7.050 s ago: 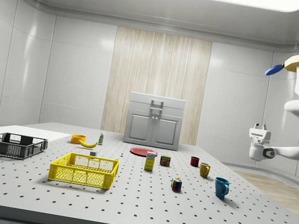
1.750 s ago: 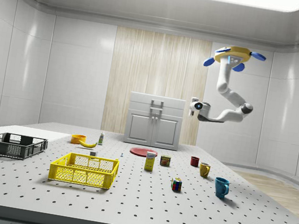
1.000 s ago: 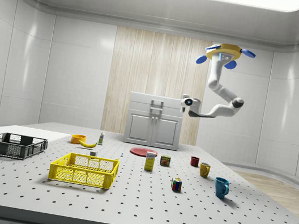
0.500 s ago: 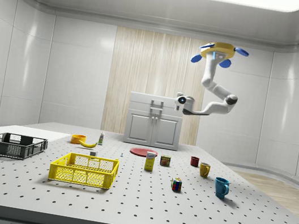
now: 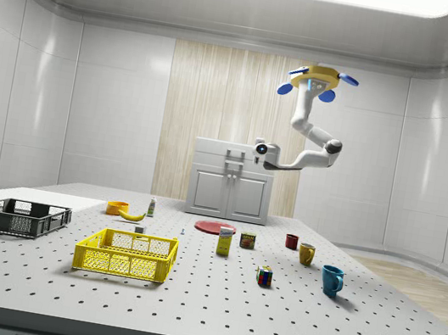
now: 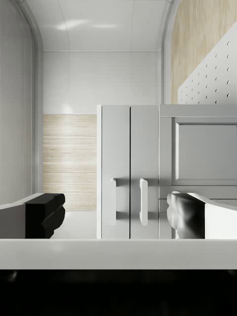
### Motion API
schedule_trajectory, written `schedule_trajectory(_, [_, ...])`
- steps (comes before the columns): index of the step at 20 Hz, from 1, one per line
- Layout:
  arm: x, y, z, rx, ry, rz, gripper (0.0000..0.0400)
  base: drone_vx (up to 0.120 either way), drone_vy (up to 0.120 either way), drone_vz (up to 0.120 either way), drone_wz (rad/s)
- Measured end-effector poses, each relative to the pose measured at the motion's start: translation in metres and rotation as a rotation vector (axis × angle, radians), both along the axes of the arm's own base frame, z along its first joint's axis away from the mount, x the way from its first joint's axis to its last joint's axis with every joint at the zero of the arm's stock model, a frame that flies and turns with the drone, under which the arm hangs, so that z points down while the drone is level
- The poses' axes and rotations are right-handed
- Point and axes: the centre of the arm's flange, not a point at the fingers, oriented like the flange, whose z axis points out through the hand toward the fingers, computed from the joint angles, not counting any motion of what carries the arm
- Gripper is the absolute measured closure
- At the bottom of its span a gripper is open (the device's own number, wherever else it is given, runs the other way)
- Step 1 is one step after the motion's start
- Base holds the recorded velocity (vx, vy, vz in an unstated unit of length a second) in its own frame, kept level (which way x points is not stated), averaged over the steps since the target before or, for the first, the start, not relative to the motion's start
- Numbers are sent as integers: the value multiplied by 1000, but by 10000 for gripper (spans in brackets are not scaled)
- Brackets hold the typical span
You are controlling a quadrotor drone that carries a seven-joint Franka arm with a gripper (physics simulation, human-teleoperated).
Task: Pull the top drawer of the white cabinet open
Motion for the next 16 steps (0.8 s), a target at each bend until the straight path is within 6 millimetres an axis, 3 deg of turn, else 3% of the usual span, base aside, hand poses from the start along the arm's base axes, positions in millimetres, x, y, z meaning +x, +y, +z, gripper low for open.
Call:
schedule_trajectory(7, [0, 0, 0, 0, 0, 0, 95, 120, -114, 0, 0])
schedule_trajectory(9, [0, 0, 0, 0, 0, 0, 95, 20, 0, 0, 0])
schedule_trajectory(12, [0, 0, 0, 0, 0, 0, 95, 120, 0, 0, 0])
schedule_trajectory(16, [0, 0, 0, 0, 0, 0, 95, 10, -100, 0, 0])
